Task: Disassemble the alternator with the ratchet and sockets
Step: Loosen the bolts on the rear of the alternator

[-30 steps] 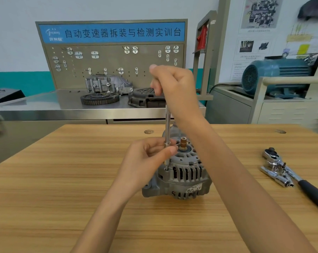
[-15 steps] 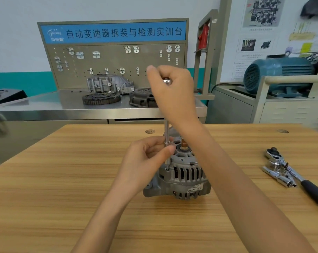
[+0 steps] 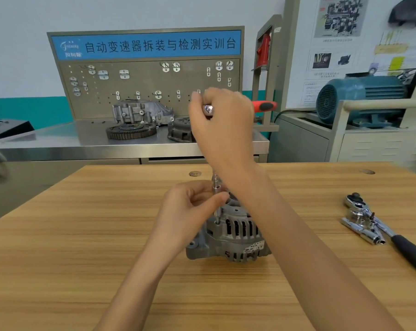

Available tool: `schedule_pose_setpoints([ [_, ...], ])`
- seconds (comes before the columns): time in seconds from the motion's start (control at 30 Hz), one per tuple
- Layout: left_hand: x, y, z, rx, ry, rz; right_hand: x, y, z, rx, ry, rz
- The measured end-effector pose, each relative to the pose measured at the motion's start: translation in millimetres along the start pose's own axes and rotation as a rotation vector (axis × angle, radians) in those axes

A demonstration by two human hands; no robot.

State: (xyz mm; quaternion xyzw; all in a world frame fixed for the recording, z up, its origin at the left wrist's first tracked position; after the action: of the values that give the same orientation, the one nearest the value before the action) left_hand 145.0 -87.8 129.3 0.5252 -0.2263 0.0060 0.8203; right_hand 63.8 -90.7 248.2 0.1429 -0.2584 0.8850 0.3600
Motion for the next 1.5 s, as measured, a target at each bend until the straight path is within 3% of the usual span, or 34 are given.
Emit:
schedule_pose_setpoints([
  [0.13,-1,0,0,0.021,-0.051,-0.04,-5,13,7,0.021,-0.116,0.564],
  [0.3,-1,1,2,0.033,-0.029,-0.042,-13,16,10,-0.008,-0.228,0.938],
  [0.4,0,0,1,0.035,0.015,-0.058,-6,10,4,0.039,-0.092,0.723],
  [0.5,0,0,1,0.018,0.05,-0.061,7,-1,-10,0.06,0.156,0.006],
  [0.57,1,0,1,0.016,0.075,-0.033,11,-4,-13,0.04,0.23,-0.131],
  [0.8,-2,1,-3,0.012,-0.006,-0.014,-6,11,8,0.04,-0.196,0.665],
  [0.9,-2,4,-3,0.004,0.001,0.01,-9,13,8,0.044,-0.257,0.85],
  [0.97,0,4,-3,0.01,0.035,0.0,-6,8,4,0.075,-0.183,0.755],
  [1.07,2,2,-5,0.019,0.076,-0.022,5,-13,-8,0.138,0.043,0.008],
  [1.13,2,1,-5,0.027,0.087,-0.004,5,-21,-8,0.126,0.079,-0.221],
  [1.37,-3,2,-5,0.021,-0.012,-0.046,-3,2,3,0.085,-0.101,0.499],
  [1.5,-3,1,-3,0.041,0.031,-0.077,-7,14,6,0.001,-0.214,0.781],
])
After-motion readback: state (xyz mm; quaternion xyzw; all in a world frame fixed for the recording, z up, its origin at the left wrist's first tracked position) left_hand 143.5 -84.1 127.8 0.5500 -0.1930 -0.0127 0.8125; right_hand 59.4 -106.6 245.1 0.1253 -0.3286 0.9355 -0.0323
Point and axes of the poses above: each hand's wrist, its own z-axis towards the middle knuckle, its own x-axis out of the back of the hand, y = z × x, the point moved 6 cm from there along z, towards the middle knuckle, and after that the axes turned 14 degrees about -y, right-handed, at the moved point
